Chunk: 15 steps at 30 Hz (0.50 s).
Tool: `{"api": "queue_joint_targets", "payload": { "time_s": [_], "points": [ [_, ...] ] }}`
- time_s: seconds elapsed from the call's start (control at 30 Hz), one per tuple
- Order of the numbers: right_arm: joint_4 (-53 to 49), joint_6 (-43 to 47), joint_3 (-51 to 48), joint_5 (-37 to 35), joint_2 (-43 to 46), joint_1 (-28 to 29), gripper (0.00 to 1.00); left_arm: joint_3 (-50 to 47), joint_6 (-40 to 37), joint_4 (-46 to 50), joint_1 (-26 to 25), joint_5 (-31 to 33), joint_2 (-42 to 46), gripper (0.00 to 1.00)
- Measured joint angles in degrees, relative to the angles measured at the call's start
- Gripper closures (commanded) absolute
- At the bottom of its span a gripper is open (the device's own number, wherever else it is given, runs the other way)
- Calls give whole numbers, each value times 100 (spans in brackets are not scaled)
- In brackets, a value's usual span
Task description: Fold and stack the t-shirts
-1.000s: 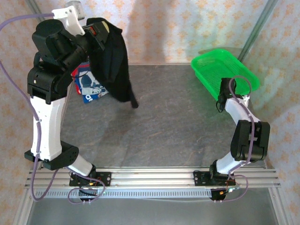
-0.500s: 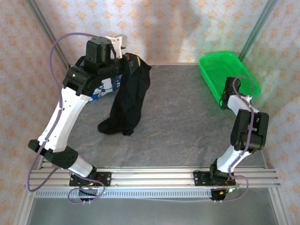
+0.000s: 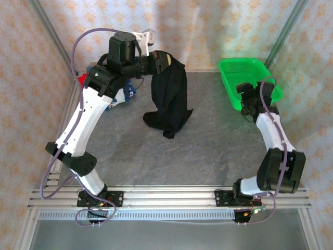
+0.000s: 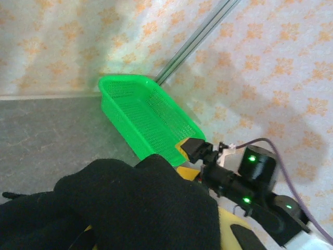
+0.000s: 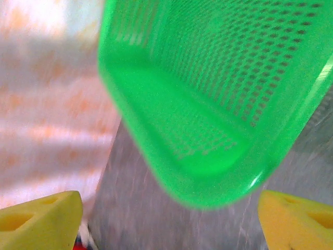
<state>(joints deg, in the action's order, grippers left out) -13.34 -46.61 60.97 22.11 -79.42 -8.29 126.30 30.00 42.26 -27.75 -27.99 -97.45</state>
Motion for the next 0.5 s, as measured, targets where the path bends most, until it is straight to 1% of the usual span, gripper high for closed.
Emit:
{"api": "queue_joint_targets", "payload": {
  "time_s": [0.07,0.13,0.2,0.27,0.37,0.43,0.5],
  "points": [
    [-330,407,-2,258,254,258,13,-221,129,-42,13,-11,-9,100],
    [-527,658,-72,501,402,461,13,-717,334,-201,61,-17,74,100],
    [-702,863,-240,625,525,662,14,-1451,546,-378,162,-15,205,100],
    [-914,1049,-479,553,629,861,13,-2487,752,-616,330,-7,387,100],
    [-1185,1185,-837,358,752,907,13,-3967,1005,-848,643,-4,584,100],
    [-1303,1217,-876,317,752,850,13,-4649,1099,-879,824,17,658,100],
    [-1290,1231,-859,345,752,855,13,-5097,1152,-883,940,98,767,100]
  ]
}}
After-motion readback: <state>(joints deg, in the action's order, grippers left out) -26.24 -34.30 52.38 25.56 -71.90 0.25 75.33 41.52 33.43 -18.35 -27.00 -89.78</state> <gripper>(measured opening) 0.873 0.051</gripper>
